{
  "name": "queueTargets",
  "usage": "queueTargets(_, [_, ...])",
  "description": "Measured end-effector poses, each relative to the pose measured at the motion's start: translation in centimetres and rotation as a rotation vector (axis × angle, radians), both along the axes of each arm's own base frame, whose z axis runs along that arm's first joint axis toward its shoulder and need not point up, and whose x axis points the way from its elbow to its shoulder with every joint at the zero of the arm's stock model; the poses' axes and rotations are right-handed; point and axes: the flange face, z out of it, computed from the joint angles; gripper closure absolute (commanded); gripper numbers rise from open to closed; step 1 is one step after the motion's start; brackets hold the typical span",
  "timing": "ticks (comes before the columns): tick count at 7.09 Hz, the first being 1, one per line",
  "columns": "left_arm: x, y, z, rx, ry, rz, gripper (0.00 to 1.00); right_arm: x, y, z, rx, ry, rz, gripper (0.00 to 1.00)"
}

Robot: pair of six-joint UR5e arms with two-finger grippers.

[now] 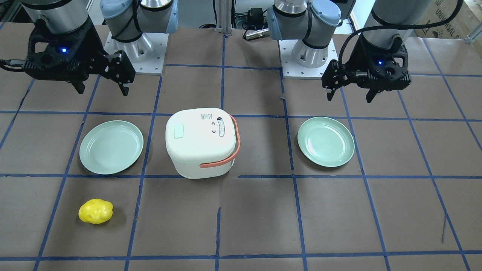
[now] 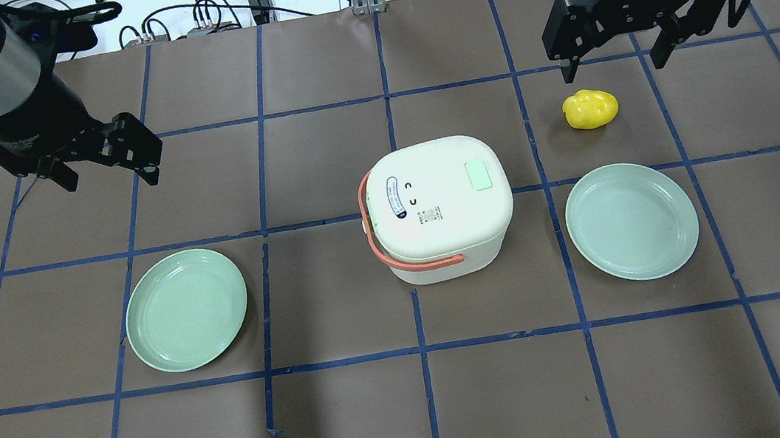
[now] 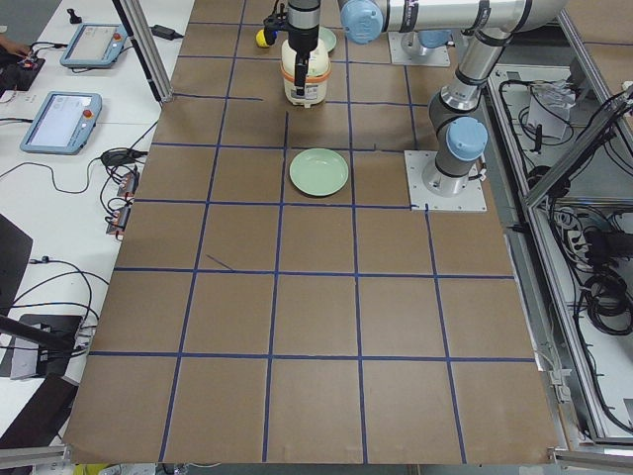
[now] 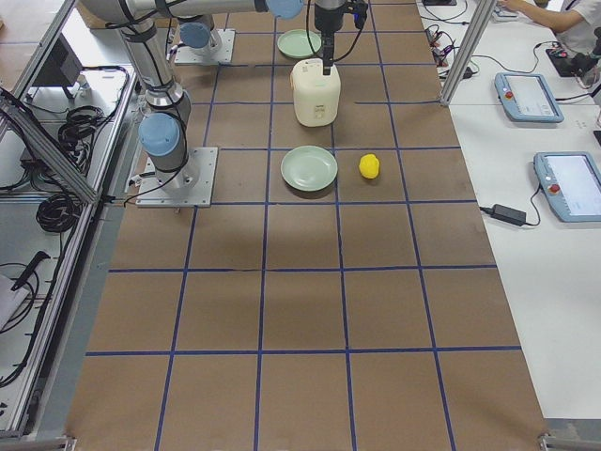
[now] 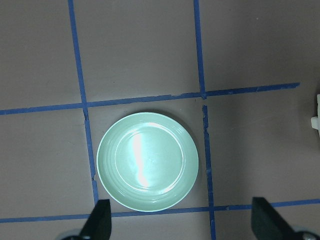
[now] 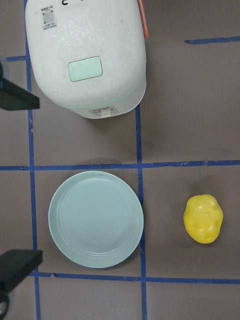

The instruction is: Press rice cooker button

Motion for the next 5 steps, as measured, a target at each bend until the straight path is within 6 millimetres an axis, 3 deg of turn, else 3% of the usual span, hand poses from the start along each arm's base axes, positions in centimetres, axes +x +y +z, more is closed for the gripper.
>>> queueTargets(1, [0.00,0.00,-0.01,0.000,0.000,0.000,0.00,0.01,0.03,-0.04,0.003,-0.001,0.000,0.62])
queueTargets(2, [0.00,-0.01,-0.01,0.000,0.000,0.000,0.00,0.02,0.02,0.01,0.002,-0.002,0.000,0.78])
queueTargets(5, [0.00,0.01,0.02,0.000,0.000,0.000,0.00,0.55,0.11,-0.12,0.009,-0.012,0.005,0.90])
